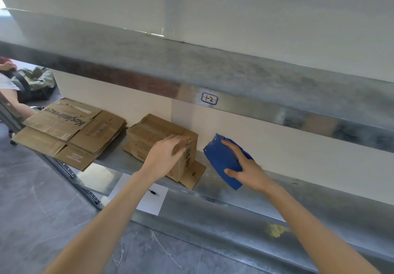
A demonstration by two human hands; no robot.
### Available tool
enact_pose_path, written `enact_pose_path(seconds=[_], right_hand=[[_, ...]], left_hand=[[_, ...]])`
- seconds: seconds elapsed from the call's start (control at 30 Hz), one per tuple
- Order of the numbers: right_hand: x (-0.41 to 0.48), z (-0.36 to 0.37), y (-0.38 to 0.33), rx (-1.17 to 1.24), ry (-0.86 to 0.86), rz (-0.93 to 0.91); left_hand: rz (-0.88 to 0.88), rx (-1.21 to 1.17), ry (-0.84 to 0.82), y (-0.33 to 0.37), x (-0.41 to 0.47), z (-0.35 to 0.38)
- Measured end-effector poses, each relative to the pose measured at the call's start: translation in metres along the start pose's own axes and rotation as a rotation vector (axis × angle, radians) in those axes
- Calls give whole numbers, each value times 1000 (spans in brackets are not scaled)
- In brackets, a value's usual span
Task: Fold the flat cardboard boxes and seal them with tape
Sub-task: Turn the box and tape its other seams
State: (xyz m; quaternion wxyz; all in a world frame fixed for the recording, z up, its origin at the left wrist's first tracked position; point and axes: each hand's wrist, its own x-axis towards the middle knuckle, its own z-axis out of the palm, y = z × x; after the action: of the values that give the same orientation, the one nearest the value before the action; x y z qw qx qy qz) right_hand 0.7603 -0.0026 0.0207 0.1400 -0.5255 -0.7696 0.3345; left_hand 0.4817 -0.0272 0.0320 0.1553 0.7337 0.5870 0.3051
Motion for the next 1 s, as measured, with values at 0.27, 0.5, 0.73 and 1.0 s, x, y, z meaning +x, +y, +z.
enact_pose_path(seconds=[0.27, 0.5, 0.73, 1.0], right_hand=[[-27, -7, -17, -197, -24, -266], [-30, -9, -19, -305, -69, -323], [-31, -9, -21, -352, -99, -381], [-16, -25, -33, -408, -158, -410]], left_hand=[[-88, -406, -309, 16, 14, 1], [-71, -508, -410, 15, 8, 1], [-150, -468, -256, 10, 0, 10], [-250, -446, -34, 5, -12, 13]])
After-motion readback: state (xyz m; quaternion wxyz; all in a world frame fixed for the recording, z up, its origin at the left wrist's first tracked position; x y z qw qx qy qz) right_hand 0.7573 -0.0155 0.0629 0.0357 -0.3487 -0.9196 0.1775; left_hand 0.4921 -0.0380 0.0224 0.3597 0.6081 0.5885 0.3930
